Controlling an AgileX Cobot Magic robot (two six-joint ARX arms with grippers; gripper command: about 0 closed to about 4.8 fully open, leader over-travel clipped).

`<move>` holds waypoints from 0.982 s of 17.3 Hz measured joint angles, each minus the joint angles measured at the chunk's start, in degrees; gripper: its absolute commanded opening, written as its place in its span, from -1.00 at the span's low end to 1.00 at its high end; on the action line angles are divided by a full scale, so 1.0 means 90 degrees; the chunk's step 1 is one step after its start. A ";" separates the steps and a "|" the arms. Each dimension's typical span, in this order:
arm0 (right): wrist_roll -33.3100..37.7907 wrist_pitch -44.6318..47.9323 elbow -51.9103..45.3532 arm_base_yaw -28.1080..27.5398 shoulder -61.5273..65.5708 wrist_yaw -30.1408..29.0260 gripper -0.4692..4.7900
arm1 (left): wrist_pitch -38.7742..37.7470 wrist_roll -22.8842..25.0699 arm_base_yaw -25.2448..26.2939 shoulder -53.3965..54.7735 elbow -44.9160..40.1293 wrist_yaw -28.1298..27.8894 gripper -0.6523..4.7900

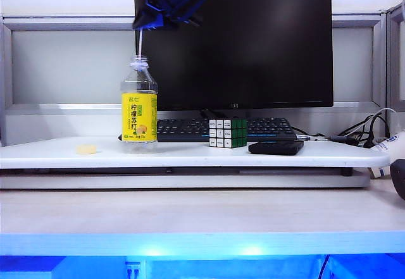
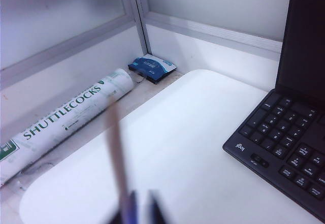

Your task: Grab a stick from the table and stick it in a plastic bottle.

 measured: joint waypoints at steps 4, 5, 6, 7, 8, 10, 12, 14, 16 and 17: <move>-0.0104 0.0000 0.0000 0.0000 0.0000 0.0134 -0.83 | 0.0000 0.0000 0.0000 0.0000 0.0000 0.0000 -0.78; -0.0199 0.0000 0.0000 0.0000 -0.0002 0.0245 -0.84 | -0.0002 0.0000 0.0000 0.0000 0.0000 0.0000 -0.78; -0.0369 -0.0002 0.0000 -0.0007 -0.0015 0.0403 -0.84 | -0.0002 0.0000 0.0000 0.0000 0.0000 0.0000 -0.78; -0.0403 -0.0029 -0.0002 -0.0034 -0.0046 0.0520 -0.84 | -0.0005 0.0000 0.0000 0.0000 0.0000 -0.0012 -0.78; -0.0452 -0.0063 -0.0005 -0.0073 -0.0119 0.0619 -0.84 | -0.0007 0.0002 0.0000 0.0000 0.0000 -0.0075 -0.78; -0.0498 -0.0073 -0.0005 -0.0185 -0.0391 0.0780 -0.84 | -0.0012 0.0017 0.0000 0.0000 0.0000 -0.0318 -0.78; -0.0517 0.0019 0.0000 -0.0369 -0.0682 0.0891 -0.84 | -0.0019 0.0029 0.0000 0.0000 0.0002 -0.0624 -0.78; -0.0520 -0.0119 0.0000 -0.0665 -0.0923 0.0918 -0.84 | -0.0029 0.0029 0.0000 0.0000 0.0002 -0.0901 -0.78; -0.0522 -0.0542 -0.0012 -0.0903 -0.1066 0.0962 -0.84 | -0.0080 0.0029 0.0000 0.0000 0.0000 -0.1144 -0.78; -0.0534 -0.0729 -0.0078 -0.0986 -0.1149 0.0988 -0.84 | -0.0119 0.0029 0.0000 0.0000 0.0002 -0.1268 -0.78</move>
